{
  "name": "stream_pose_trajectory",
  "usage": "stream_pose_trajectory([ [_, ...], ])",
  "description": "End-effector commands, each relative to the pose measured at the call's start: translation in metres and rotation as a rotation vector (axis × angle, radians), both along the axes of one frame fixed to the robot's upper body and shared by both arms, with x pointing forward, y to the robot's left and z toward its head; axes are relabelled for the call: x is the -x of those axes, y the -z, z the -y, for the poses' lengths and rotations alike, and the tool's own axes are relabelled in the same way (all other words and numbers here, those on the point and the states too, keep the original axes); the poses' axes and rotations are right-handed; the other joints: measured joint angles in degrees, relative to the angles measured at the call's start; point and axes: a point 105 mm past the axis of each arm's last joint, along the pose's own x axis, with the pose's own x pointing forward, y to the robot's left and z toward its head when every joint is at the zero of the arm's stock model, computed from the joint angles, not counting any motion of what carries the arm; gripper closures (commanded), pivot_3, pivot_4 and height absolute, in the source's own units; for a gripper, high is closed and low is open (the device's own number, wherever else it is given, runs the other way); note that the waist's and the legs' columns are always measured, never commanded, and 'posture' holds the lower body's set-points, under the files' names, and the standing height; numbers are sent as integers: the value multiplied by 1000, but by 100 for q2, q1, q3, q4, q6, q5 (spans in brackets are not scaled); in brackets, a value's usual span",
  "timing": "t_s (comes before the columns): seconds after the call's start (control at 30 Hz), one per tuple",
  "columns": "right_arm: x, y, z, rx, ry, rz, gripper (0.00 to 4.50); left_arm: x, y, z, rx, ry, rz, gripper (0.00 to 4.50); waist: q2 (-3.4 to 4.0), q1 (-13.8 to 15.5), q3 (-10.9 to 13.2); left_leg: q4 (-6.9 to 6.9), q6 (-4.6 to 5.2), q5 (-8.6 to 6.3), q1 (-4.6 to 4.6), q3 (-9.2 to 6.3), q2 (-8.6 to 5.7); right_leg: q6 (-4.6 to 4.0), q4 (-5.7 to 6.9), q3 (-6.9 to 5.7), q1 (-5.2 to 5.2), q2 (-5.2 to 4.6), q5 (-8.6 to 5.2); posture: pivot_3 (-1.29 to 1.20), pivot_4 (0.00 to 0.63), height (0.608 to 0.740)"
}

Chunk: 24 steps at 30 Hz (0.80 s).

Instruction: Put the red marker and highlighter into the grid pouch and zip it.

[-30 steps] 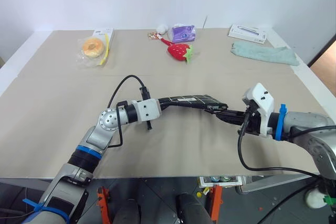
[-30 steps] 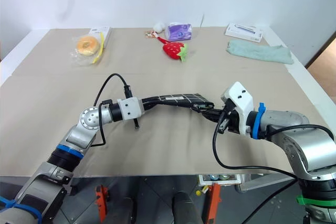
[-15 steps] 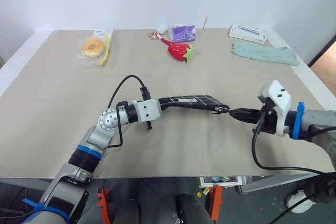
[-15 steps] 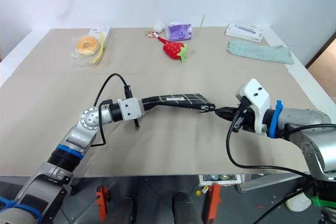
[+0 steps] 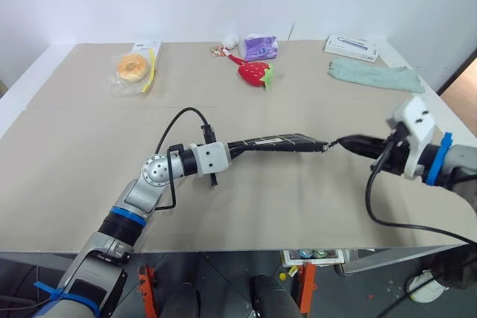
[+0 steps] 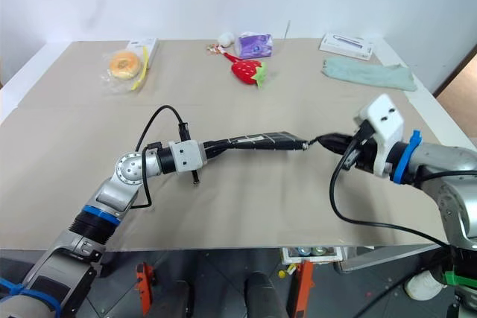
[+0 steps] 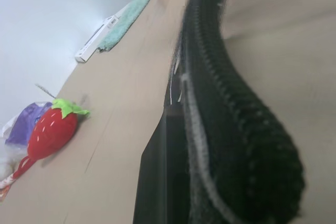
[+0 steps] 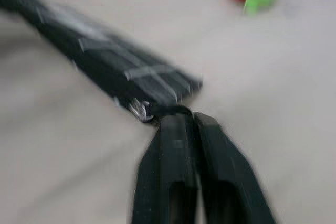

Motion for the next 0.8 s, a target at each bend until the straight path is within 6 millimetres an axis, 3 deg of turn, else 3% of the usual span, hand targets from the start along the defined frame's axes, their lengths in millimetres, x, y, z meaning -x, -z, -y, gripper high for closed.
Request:
stream_pose_trajectory([
  [0.03, 0, -24, 9, -86, 29, 67, 2123, -3, -18, -3, 16, -3, 63, 4500, -1, 2, 0, 0, 0, 0, -1, 0, 0, 0, -1, 0, 1, 0, 0, 0, 150, 740],
  [0.17, 2, -29, 18, -113, 48, 66, 69, -4, -16, -4, -30, 5, 89, 4500, -1, 4, 0, -1, 2, -1, -2, 0, -1, 0, -2, 0, 0, -2, -1, 0, 150, 740],
  [0.33, -5, -18, 25, -79, 101, 44, 69, -3, -14, -4, -45, 36, 60, 4500, 0, -3, 0, 0, 2, -1, 1, 1, -2, 0, -2, 2, 0, -2, 0, 0, 150, 740],
  [0.37, -6, -15, 24, -77, 101, 40, 0, -2, -14, -4, -50, 49, 43, 3824, 0, -5, 0, -1, 2, -1, 0, 1, -1, 0, -2, 3, 0, -1, 0, 0, 150, 740],
  [0.4, -6, -14, 23, -77, 100, 38, 0, 0, -13, -4, -59, 67, 27, 3603, 0, -6, 0, 0, 2, -1, 1, 1, -1, 0, -2, 3, 0, 0, 0, 0, 150, 740],
  [0.63, -7, -9, 19, -82, 94, 27, 0, 16, -9, -9, -107, 181, -104, 67, 1, -6, 0, -2, 2, -1, 0, 1, 1, -1, -1, 3, -2, 2, 0, 0, 150, 740],
  [0.8, -9, -7, 17, -85, 88, 20, 0, 21, -14, -17, -90, 219, -263, 67, 1, -12, 0, -1, 2, -1, 0, 1, 1, -1, -1, 2, -1, 2, -1, 0, 150, 740],
])
